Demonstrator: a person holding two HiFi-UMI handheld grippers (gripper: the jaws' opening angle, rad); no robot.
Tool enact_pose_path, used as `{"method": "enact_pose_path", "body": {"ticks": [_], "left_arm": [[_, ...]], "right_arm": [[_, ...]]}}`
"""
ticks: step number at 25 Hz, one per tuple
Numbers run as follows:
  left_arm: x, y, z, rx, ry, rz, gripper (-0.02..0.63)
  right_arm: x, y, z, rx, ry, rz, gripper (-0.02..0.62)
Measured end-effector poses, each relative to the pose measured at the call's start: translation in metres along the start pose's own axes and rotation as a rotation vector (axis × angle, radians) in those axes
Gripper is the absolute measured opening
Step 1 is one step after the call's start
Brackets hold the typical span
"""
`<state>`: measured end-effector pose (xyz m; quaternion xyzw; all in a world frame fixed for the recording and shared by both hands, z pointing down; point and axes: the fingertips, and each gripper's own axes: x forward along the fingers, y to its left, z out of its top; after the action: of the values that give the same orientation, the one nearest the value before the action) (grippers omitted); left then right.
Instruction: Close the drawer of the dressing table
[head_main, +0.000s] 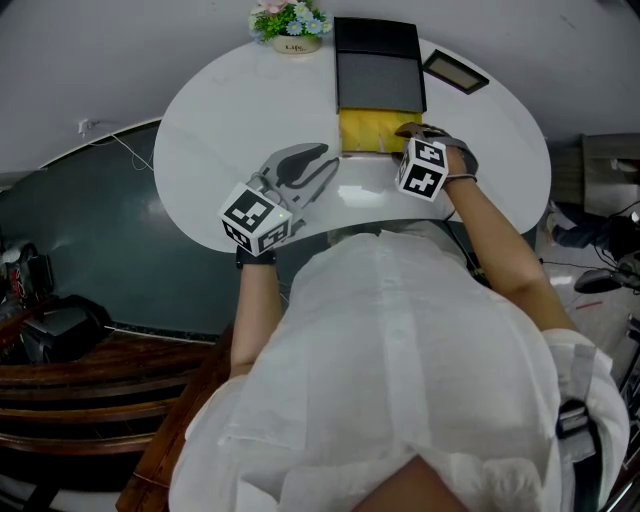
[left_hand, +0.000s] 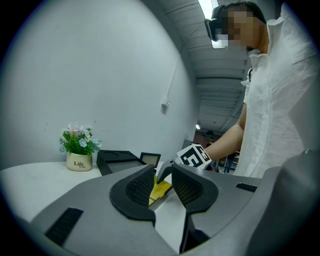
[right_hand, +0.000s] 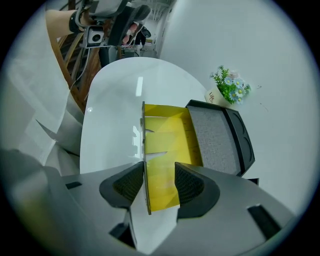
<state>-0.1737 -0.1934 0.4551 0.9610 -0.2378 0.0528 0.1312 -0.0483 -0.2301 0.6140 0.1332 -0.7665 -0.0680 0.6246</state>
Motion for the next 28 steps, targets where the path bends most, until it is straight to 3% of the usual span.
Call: {"method": "enact_pose_path", "body": {"ticks": [10, 28], "left_arm": [[0.001, 0.002, 0.001, -0.003, -0.003, 0.011, 0.107], [0.012, 0.017, 0.007, -0.016, -0.013, 0.027, 0.107]], "right_arm": [[0.0, -0.028, 0.002, -0.02, 0.003, -0.052, 0.224], [0.016, -0.059, 0.006, -0.035, 0.004, 0.009, 0.275]]}}
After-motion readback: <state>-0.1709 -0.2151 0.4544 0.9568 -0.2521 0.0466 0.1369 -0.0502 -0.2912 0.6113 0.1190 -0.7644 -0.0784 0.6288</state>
